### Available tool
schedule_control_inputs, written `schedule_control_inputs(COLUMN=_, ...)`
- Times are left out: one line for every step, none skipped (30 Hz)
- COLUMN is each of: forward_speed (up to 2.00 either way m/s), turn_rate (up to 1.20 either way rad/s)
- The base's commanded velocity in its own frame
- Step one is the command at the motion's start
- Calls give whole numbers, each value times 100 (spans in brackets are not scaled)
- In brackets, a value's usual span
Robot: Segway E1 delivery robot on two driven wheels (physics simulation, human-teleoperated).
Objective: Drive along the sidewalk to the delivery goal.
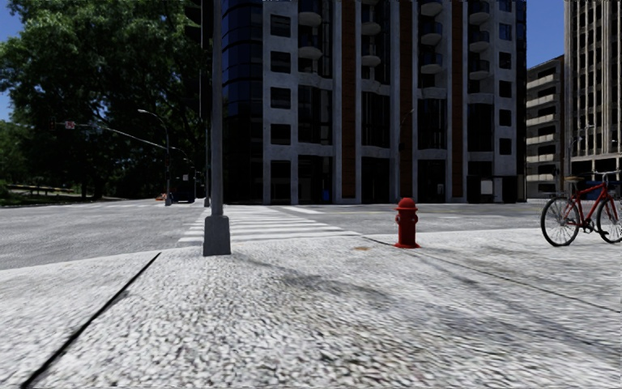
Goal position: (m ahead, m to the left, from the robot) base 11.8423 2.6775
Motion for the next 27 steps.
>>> schedule_control_inputs(forward_speed=200, turn_rate=22)
schedule_control_inputs(forward_speed=200, turn_rate=22)
schedule_control_inputs(forward_speed=200, turn_rate=22)
schedule_control_inputs(forward_speed=200, turn_rate=23)
schedule_control_inputs(forward_speed=200, turn_rate=26)
schedule_control_inputs(forward_speed=200, turn_rate=26)
schedule_control_inputs(forward_speed=200, turn_rate=29)
schedule_control_inputs(forward_speed=200, turn_rate=33)
schedule_control_inputs(forward_speed=200, turn_rate=35)
schedule_control_inputs(forward_speed=200, turn_rate=36)
schedule_control_inputs(forward_speed=200, turn_rate=36)
schedule_control_inputs(forward_speed=200, turn_rate=36)
schedule_control_inputs(forward_speed=200, turn_rate=38)
schedule_control_inputs(forward_speed=200, turn_rate=40)
schedule_control_inputs(forward_speed=200, turn_rate=43)
schedule_control_inputs(forward_speed=200, turn_rate=43)
schedule_control_inputs(forward_speed=200, turn_rate=48)
schedule_control_inputs(forward_speed=200, turn_rate=51)
schedule_control_inputs(forward_speed=200, turn_rate=54)
schedule_control_inputs(forward_speed=200, turn_rate=54)
schedule_control_inputs(forward_speed=200, turn_rate=55)
schedule_control_inputs(forward_speed=200, turn_rate=55)
schedule_control_inputs(forward_speed=200, turn_rate=55)
schedule_control_inputs(forward_speed=200, turn_rate=55)
schedule_control_inputs(forward_speed=200, turn_rate=55)
schedule_control_inputs(forward_speed=200, turn_rate=45)
schedule_control_inputs(forward_speed=200, turn_rate=0)
